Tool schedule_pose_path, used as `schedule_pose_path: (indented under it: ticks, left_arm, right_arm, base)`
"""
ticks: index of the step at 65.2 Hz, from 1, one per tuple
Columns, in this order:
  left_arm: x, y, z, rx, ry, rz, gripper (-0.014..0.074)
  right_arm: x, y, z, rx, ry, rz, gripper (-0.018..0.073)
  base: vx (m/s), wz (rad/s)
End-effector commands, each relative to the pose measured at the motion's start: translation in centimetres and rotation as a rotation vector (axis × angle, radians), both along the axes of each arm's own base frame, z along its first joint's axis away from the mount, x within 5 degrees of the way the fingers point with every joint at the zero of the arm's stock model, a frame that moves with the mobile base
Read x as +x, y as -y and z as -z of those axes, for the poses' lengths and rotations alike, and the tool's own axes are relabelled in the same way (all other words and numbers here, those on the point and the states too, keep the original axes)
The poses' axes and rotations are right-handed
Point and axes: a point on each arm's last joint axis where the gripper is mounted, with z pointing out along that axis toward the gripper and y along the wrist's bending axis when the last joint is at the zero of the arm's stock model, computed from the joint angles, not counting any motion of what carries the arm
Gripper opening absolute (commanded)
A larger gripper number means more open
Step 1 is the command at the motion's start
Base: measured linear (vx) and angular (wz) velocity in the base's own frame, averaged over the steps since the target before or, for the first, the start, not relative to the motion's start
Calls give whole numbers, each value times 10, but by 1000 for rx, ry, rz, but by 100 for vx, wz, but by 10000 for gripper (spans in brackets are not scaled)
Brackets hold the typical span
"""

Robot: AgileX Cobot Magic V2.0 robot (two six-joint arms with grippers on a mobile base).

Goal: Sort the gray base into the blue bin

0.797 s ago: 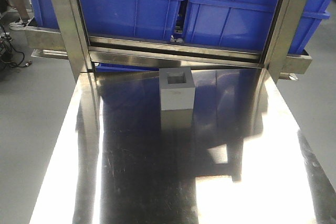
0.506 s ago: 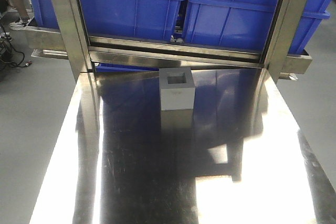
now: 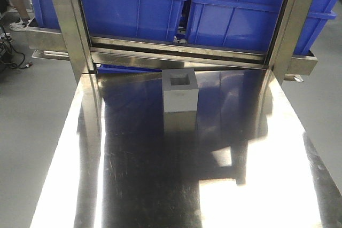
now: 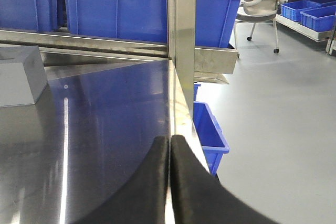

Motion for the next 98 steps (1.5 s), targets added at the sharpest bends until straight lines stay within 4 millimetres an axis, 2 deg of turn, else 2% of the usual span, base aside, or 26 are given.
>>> schedule_pose_path:
  ticks: [1,40,53,59,70,81,90,98]
  left_arm:
    - [-2,1,-14,-5,103,9,-6]
    - [-2,1,-20,-1,154,11,-6]
    - [-14,3,-67,21,476,26,-6]
    - [-18,3,-86,23,495,24,-6]
    - [-5,1,-120,8,277,10,-6]
    - [24,-2,-149,-7,61,0,-6]
    - [48,-4,-156,-15,-58,-4,-6]
    - [58,-4,-155,-18,-87,-4,-6]
  right_arm:
    - [1,0,-7,-20,73,1,-5]
    - [1,0,-7,-20,73,1,-5]
    - [1,0,-7,-20,73,1,-5]
    - [1,0,-7,-20,73,1,-5]
    - [1,0,-7,-20,73,1,-5]
    - [1,0,-7,-20,73,1,-5]
    - [1,0,-7,-20,73,1,-5]
    - [1,0,-7,-20,73,1,-5]
  base:
    - [0,0]
    - [0,0]
    - [0,0]
    - [0,0]
    - [0,0]
    - [0,0]
    - [0,0]
    - [0,0]
